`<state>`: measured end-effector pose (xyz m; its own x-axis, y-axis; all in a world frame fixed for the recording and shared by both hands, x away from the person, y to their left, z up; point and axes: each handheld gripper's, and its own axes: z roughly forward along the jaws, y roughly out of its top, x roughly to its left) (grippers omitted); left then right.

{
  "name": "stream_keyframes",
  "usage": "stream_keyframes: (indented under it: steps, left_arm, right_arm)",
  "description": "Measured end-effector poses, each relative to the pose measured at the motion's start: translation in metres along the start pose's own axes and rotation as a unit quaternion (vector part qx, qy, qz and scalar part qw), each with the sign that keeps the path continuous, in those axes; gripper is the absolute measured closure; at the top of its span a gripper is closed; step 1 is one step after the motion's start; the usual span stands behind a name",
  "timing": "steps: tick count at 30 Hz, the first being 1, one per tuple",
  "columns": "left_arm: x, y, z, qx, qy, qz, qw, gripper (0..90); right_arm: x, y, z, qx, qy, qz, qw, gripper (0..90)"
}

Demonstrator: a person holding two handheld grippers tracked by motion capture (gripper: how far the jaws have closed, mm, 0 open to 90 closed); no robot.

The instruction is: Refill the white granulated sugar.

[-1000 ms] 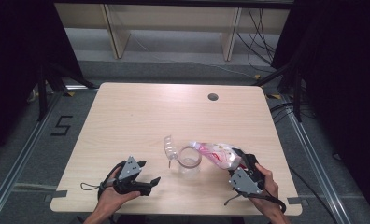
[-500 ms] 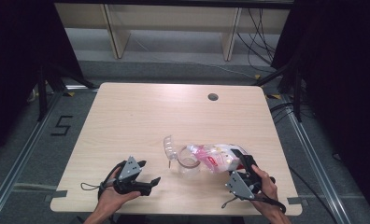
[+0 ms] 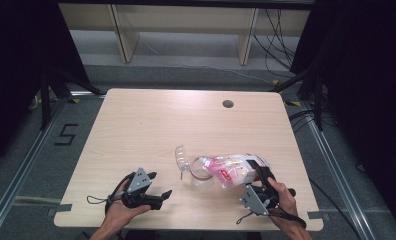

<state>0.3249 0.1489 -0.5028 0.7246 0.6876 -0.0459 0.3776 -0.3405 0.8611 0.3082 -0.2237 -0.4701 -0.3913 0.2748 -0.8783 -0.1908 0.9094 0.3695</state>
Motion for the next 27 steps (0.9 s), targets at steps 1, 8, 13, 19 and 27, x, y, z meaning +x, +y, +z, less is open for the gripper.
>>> stream_keyframes:
  steps: [1,8,13,19,27]
  left_arm:
    - [0.0000,0.0001,-0.0001,0.000,0.000,0.000,1.0000,17.7]
    - [-0.0001,-0.0001,-0.0001,0.000,0.000,-0.002,1.0000,17.7]
    - [0.0006,0.0005,-0.0004,-0.002,0.001,0.007,1.0000,17.7]
    - [0.0000,0.0002,-0.0001,0.000,0.000,0.002,1.0000,17.7]
    - [-0.0009,0.0000,0.0008,-0.003,-0.002,-0.001,1.0000,17.7]
  right_arm:
    - [-0.0021,0.0005,0.0010,-0.006,-0.007,-0.022,0.9997,42.5]
    - [0.0014,0.0010,0.0004,0.008,-0.009,-0.013,0.9998,42.7]
    - [-0.0008,0.0011,-0.0009,0.011,-0.008,-0.021,0.9997,42.8]
    - [-0.0021,0.0009,-0.0009,0.016,-0.014,-0.039,0.9990,43.0]
    - [-0.0047,0.0062,-0.0018,0.012,-0.019,-0.068,0.9975,43.2]
